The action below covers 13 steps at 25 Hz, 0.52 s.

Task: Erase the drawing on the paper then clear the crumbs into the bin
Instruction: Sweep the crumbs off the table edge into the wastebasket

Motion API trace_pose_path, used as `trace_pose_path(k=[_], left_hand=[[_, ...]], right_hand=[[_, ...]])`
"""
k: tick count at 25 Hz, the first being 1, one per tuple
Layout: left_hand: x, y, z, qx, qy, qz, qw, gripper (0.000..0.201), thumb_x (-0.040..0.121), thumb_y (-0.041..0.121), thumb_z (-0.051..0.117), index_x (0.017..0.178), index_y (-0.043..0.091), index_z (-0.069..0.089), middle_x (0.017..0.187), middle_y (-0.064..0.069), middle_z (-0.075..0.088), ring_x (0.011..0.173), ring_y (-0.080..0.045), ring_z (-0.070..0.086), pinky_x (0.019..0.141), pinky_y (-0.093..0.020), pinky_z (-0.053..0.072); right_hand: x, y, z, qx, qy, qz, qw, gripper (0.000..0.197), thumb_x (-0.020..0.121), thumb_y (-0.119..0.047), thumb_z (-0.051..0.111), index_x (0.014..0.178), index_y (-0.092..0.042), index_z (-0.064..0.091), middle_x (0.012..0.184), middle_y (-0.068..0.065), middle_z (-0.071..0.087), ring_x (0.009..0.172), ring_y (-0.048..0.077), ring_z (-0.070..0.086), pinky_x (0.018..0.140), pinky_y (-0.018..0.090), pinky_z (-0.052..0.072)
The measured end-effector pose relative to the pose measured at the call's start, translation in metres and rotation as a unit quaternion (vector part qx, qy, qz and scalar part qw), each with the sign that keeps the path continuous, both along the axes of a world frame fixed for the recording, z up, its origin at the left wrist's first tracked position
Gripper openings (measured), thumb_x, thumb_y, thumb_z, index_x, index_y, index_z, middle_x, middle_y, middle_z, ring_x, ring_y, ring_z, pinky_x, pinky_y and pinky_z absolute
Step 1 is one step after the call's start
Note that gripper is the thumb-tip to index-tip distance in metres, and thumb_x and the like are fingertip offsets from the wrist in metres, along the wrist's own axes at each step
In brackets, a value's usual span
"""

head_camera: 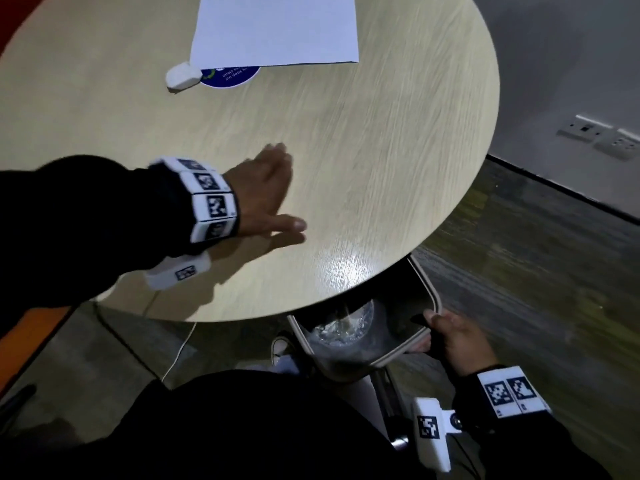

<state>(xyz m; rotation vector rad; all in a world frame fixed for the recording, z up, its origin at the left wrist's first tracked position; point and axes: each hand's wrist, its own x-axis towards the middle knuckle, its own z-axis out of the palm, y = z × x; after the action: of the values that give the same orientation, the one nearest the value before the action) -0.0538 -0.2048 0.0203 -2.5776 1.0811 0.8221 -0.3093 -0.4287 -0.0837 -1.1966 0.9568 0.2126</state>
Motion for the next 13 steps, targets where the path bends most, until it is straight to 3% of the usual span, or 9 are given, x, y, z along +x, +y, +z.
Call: trace_pose_path(k=[3,5,7,9,10,11,13], left_hand=[[-0.023,0.027,-0.016,0.069,0.025,0.000,0.997,0.124,0.071,0.086,0.030,0.149,0.002,-0.016,0.155,-0.018,-0.026,0.145,-0.029,-0.018,0.120,-0.042,0.005],[-0.055,0.023,-0.028,0.030,0.039,-0.042,0.998,0.124,0.071,0.089,0.023,0.147,0.002,-0.019,0.153,-0.019,-0.030,0.144,-0.030,-0.022,0.119,-0.047,0.005],[-0.090,0.011,-0.036,-0.030,0.055,-0.134,0.989,0.118,0.071,0.085,0.015,0.150,-0.001,-0.007,0.156,-0.023,-0.016,0.145,-0.033,-0.013,0.118,-0.051,0.010],[-0.122,0.000,-0.036,-0.089,0.046,-0.204,0.974,0.108,0.076,0.078,0.019,0.150,-0.002,0.017,0.158,-0.022,0.008,0.146,-0.034,0.008,0.115,-0.050,0.020],[-0.127,-0.004,-0.034,-0.107,0.045,-0.232,0.966,0.106,0.078,0.076,0.019,0.150,-0.001,0.017,0.158,-0.020,0.008,0.147,-0.031,0.008,0.116,-0.047,0.018],[-0.123,-0.008,-0.034,-0.119,0.039,-0.248,0.961,0.106,0.078,0.077,0.019,0.152,0.001,0.008,0.159,-0.018,-0.001,0.148,-0.028,0.000,0.117,-0.044,0.010],[-0.096,-0.014,-0.027,-0.099,0.027,-0.203,0.974,0.108,0.081,0.079,0.025,0.151,0.004,-0.006,0.158,-0.015,-0.016,0.147,-0.025,-0.013,0.116,-0.042,-0.001]], right_hand=[[0.000,0.004,-0.002,-0.011,-0.007,0.001,1.000,0.027,0.098,-0.005,0.040,0.107,0.018,0.051,0.042,0.015,0.056,0.035,0.022,0.059,0.040,0.018,0.047],[0.001,0.007,-0.004,-0.016,-0.009,0.004,1.000,0.024,0.098,-0.005,0.040,0.103,0.015,0.052,0.041,0.015,0.055,0.035,0.021,0.058,0.040,0.019,0.047],[0.001,0.010,-0.002,-0.010,-0.011,0.001,1.000,0.020,0.098,-0.005,0.038,0.097,0.010,0.052,0.040,0.013,0.055,0.033,0.020,0.057,0.038,0.017,0.046],[-0.001,0.015,0.003,-0.005,-0.010,-0.005,1.000,0.020,0.098,-0.004,0.037,0.090,0.007,0.052,0.041,0.012,0.056,0.032,0.018,0.056,0.037,0.015,0.044],[-0.002,0.017,0.005,-0.005,-0.009,-0.007,1.000,0.020,0.098,-0.005,0.037,0.090,0.007,0.051,0.041,0.011,0.057,0.032,0.018,0.057,0.037,0.015,0.044],[-0.003,0.019,0.006,-0.008,-0.007,-0.008,1.000,0.020,0.098,-0.005,0.038,0.091,0.007,0.051,0.041,0.011,0.056,0.032,0.018,0.056,0.037,0.015,0.044],[-0.006,0.021,0.009,-0.021,-0.008,-0.007,1.000,0.019,0.098,-0.004,0.039,0.095,0.010,0.052,0.038,0.011,0.053,0.031,0.018,0.056,0.037,0.015,0.044]])
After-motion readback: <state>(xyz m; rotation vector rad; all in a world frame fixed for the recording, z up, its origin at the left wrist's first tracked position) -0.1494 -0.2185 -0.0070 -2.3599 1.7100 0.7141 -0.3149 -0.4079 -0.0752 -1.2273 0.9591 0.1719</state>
